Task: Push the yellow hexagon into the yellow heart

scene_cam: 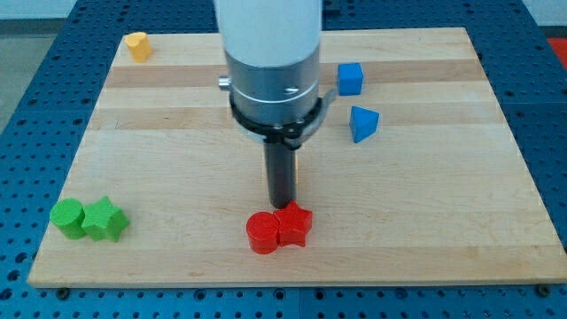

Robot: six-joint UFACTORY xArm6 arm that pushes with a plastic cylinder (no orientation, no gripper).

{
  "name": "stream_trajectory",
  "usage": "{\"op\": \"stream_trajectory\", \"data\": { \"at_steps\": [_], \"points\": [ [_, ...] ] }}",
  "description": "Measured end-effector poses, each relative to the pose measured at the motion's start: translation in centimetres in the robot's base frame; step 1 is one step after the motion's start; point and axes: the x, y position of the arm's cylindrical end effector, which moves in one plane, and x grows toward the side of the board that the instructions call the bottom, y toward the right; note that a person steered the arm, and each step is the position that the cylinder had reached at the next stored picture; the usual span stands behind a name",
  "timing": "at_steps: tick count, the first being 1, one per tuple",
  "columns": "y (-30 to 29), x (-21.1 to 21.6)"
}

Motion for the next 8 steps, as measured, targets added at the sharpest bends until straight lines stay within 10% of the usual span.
{"op": "stream_trajectory", "data": {
  "at_steps": [8],
  "points": [
    [-1.0, -7.2]
  ]
}}
